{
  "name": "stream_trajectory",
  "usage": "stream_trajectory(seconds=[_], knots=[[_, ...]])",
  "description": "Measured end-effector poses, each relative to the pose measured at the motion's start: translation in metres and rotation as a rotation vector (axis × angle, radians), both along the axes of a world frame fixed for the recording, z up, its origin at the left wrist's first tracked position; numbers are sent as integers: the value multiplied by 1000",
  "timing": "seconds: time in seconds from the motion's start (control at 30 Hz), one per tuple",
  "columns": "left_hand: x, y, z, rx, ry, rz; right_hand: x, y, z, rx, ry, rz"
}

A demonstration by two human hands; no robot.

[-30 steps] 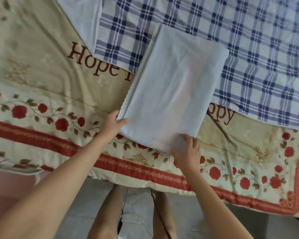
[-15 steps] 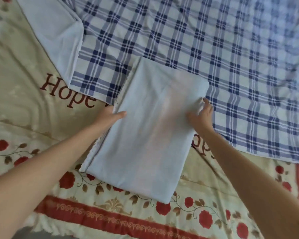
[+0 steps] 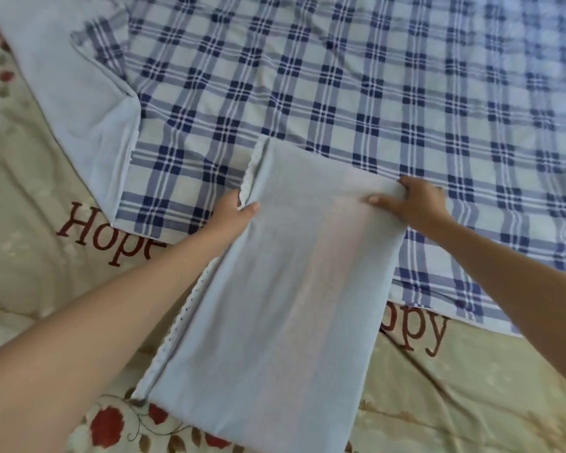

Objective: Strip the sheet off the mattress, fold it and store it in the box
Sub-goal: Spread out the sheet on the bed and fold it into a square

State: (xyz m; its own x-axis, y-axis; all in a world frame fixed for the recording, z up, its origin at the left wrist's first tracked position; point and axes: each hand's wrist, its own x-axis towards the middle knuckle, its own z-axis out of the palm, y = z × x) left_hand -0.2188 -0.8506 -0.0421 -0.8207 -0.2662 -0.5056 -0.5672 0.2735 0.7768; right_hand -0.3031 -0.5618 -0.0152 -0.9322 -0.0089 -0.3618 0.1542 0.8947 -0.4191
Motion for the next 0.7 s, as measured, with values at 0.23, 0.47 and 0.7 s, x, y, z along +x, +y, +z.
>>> stream_trajectory(seconds=[0.23, 0.47, 0.7], knots=[[-3, 22, -2, -879, 182, -253, 23, -54, -12, 263, 430, 294], [-46, 31, -37, -844, 84, -698, 47, -22, -55, 408, 233, 540], [-25, 45, -13, -810, -31, -567, 74, -85, -33, 309, 95, -3]])
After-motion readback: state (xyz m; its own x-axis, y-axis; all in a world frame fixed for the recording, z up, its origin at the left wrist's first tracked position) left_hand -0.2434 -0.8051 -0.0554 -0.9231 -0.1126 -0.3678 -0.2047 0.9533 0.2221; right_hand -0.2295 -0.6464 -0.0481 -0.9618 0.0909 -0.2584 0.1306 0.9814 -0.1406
